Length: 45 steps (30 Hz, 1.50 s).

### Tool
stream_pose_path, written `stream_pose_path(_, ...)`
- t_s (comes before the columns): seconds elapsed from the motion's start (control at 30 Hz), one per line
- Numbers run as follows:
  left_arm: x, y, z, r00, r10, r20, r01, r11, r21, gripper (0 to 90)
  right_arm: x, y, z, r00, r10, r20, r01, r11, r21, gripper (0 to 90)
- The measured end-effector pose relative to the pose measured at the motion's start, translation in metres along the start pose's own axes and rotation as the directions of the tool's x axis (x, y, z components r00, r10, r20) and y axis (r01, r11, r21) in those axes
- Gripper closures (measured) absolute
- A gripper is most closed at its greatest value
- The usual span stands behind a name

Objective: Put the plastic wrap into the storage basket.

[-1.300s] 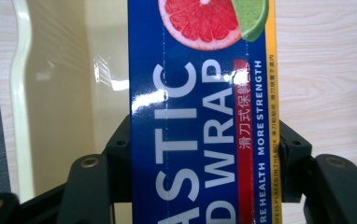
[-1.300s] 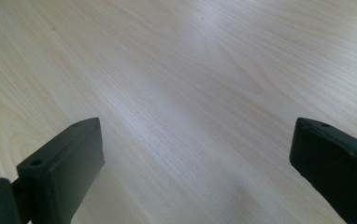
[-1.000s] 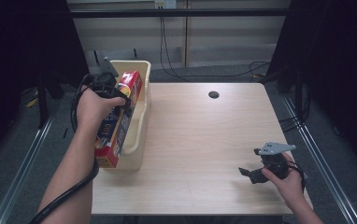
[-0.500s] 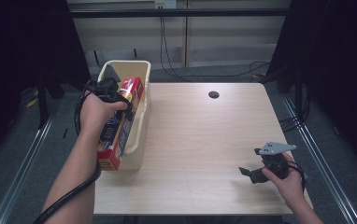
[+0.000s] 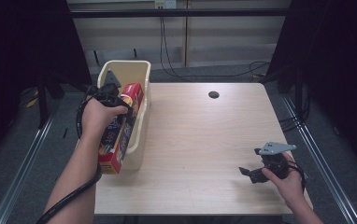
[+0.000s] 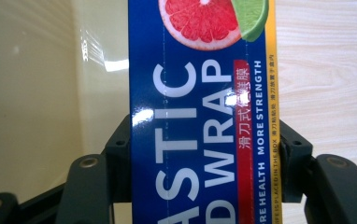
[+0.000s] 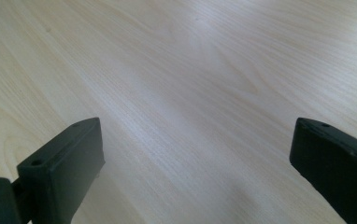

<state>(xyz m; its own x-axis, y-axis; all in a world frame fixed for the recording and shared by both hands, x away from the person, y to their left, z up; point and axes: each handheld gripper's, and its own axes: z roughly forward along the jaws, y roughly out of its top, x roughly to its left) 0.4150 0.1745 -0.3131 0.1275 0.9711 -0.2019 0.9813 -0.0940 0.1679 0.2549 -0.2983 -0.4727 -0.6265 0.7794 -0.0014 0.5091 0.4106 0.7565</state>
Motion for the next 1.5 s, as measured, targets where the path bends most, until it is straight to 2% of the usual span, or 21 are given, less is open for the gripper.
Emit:
stream_pose_path(0.1,0.002,0.0,0.001,1.0,0.004,0.004,-0.004,1.0,0.002,40.0,0.0,0.0,0.0,1.0,0.0,0.0,0.0,1.0,0.0,2.7)
stream_pose_path(0.43,0.003,0.0,0.007,0.9998,-0.018,0.014,0.018,0.9998,0.01,39.8,0.0,0.0,0.0,1.0,-0.001,-0.001,0.001,1.0,0.002,2.7)
stream_pose_path(0.5,0.004,0.0,0.008,0.9998,-0.011,0.015,0.01,0.9999,0.012,39.8,0.0,0.0,0.001,1.0,-0.005,-0.005,0.005,1.0,0.001,2.7)
stream_pose_path(0.57,0.004,0.0,0.01,0.9995,-0.022,0.024,0.022,0.9996,0.017,39.7,0.001,0.0,0.001,1.0,-0.006,-0.006,0.006,1.0,0.002,2.8)
stream_pose_path(0.6,0.005,0.001,0.011,0.9997,-0.016,0.017,0.016,0.9997,0.019,39.7,0.001,0.0,0.001,1.0,-0.006,-0.006,0.006,1.0,0.002,2.8)
stream_pose_path(0.63,0.005,0.001,0.012,0.9993,-0.026,0.025,0.026,0.9994,0.025,39.7,0.001,0.0,0.001,1.0,-0.006,-0.006,0.006,1.0,0.002,2.7)
stream_pose_path(0.8,0.007,0.001,0.014,0.999,-0.024,0.039,0.023,0.9994,0.027,39.6,0.001,0.0,0.001,1.0,-0.005,-0.006,0.005,1.0,0.002,2.7)
stream_pose_path(1.3,0.012,-0.001,0.013,0.9964,-0.051,0.068,0.049,0.9986,0.02,37.5,0.002,0.0,0.003,0.9999,-0.008,-0.011,0.008,1.0,0.007,2.8)
stream_pose_path(1.43,0.01,0.0,0.012,0.998,-0.034,0.053,0.033,0.9991,0.027,36.8,0.002,0.0,0.003,0.9999,-0.01,-0.01,0.01,1.0,0.008,2.8)
stream_pose_path(1.5,0.01,0.001,0.007,0.9972,-0.034,0.067,0.034,0.9994,0.004,36.1,0.003,0.0,0.002,0.9999,-0.009,-0.008,0.009,1.0,0.007,2.8)
